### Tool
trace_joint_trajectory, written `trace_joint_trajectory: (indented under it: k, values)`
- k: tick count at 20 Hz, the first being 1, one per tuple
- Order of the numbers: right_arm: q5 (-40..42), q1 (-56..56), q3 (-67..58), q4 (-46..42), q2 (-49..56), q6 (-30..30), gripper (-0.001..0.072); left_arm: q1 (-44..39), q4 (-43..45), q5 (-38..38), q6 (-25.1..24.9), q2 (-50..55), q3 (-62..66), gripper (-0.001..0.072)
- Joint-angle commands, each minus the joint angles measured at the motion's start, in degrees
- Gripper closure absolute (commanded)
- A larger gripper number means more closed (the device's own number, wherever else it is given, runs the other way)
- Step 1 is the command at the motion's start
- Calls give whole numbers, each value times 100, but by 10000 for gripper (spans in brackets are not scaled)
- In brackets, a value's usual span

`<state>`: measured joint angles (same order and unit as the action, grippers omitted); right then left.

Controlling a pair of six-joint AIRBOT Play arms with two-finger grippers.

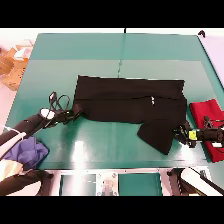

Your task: Fold the shirts.

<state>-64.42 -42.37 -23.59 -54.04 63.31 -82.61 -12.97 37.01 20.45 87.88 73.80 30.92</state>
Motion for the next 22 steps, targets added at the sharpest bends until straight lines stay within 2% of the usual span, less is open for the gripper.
trace_joint_trajectory:
  k: [1, 2, 3, 6, 8, 12, 15, 19, 22]
  values:
    - [-66, 2, 4, 584, 195, 538, 500, 66, 166, 400, -308, 15, 114, 684]
    - [-267, -11, -72, 579, 195, 612, 655, 212, 378, 708, -306, 7, 236, 684]
    - [-435, -11, -164, 525, 188, 636, 696, 387, 601, 1062, -302, 7, 376, 684]
    - [-793, -9, -448, 57, 59, 160, 697, 807, 1572, 2243, -81, 7, 763, 685]
    - [-931, -9, -590, -396, -177, -199, 697, 855, 2020, 2702, 109, 7, 789, 685]
    - [-1178, -9, -1088, -820, -632, -551, 697, 855, 2249, 3447, 59, 7, 918, 685]
    - [-1355, 7, -1580, -785, -634, -551, 697, 855, 2457, 3998, 61, 7, 1453, 686]
    - [-1169, 225, -2175, -376, -461, -546, 697, 844, 2468, 4089, 79, 59, 2564, 686]
    - [-909, 678, -2889, -7, 168, -549, 697, 844, 2503, 4109, 85, 350, 3246, 687]
